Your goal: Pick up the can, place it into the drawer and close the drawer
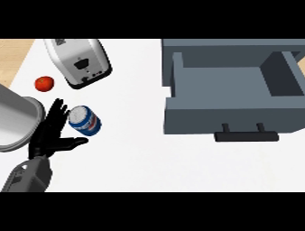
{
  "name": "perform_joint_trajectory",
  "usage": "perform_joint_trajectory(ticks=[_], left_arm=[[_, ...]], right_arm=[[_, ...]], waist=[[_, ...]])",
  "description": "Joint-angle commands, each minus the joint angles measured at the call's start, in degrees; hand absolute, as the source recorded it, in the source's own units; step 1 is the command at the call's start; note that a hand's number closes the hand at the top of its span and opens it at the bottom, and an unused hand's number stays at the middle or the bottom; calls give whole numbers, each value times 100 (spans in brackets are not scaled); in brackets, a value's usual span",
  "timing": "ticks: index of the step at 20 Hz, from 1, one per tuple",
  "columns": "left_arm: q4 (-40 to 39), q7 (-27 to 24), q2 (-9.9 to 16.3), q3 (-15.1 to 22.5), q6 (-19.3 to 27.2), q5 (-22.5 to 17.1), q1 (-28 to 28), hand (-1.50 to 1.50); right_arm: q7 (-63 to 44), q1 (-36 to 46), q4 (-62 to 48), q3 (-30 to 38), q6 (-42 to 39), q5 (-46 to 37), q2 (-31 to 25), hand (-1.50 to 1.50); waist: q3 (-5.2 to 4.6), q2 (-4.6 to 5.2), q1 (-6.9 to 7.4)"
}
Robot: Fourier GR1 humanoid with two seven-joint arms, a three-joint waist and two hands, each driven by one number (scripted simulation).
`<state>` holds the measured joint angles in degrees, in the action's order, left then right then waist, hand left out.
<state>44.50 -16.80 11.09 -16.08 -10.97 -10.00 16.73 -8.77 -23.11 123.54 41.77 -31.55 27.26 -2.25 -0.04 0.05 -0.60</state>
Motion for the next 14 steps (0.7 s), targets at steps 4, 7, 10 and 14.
perform_joint_trajectory(ticks=[4,7,10,14], left_arm=[[-1322,-838,-29,-20,-253,96,342,-150],[-1561,-833,29,-86,-175,30,612,-150],[-2322,-1254,45,-163,-248,101,1014,-150],[-2461,-1131,199,-419,-608,-254,1133,-150]], right_arm=[[-570,222,361,-59,324,119,28,-150],[-93,32,33,175,-248,151,107,-150],[-262,-346,456,167,-260,460,215,-150],[-3,-281,359,-297,12,-93,214,-150]], waist=[[-3,9,-7],[1,3,-10],[-5,17,-71],[-3,20,-53]])
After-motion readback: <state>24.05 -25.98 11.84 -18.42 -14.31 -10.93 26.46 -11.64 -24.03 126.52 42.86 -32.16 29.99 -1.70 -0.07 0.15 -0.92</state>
